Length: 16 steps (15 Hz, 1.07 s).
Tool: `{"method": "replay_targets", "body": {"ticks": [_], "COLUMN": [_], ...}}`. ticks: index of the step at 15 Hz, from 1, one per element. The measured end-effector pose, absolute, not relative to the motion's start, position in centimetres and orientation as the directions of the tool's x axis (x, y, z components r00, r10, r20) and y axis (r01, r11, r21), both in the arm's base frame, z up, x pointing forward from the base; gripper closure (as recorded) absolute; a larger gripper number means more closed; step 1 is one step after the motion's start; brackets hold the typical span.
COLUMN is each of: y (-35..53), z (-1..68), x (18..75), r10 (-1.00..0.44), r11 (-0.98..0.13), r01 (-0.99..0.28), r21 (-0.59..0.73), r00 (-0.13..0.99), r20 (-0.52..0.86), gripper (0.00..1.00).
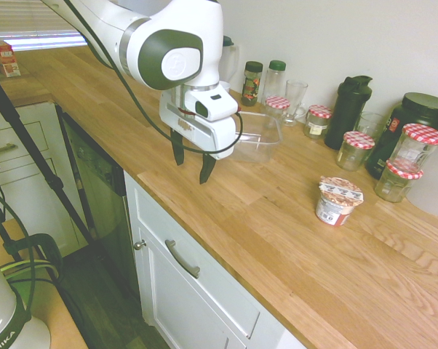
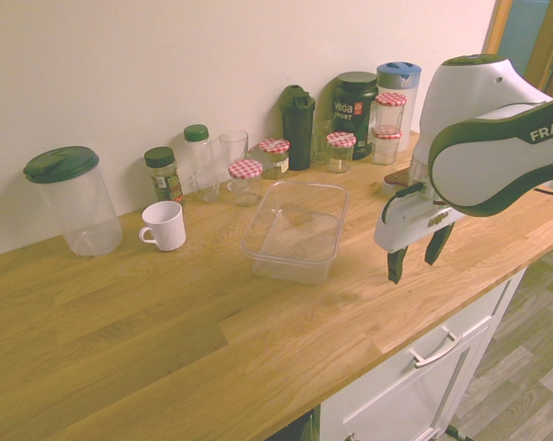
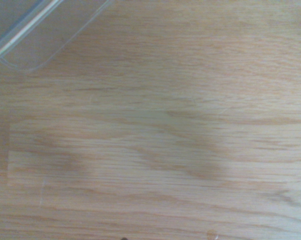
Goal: Put the cereal into the container
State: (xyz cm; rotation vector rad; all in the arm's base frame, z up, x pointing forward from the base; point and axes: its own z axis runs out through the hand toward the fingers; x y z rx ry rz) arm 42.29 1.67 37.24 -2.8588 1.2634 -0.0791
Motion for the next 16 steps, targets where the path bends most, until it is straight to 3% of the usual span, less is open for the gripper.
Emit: {"method": "replay_targets", "body": {"ticks": [3,7,16], "y": [1.3,-3.4,-14.1], "z": [37.6,41.0,40.2], "x": [42.6,42.9,46.0], "r10": [-0.768,-0.866,-0.947], "r11": [-0.64,-0.499,-0.298], "r01": [-0.765,-0.844,-0.913], "r21": [-0.066,-0.195,-0.278], "r00": [0.638,0.481,0.247], "r20": [0.055,0.134,0.204], "gripper": [0.0,0.0,0.0]}}
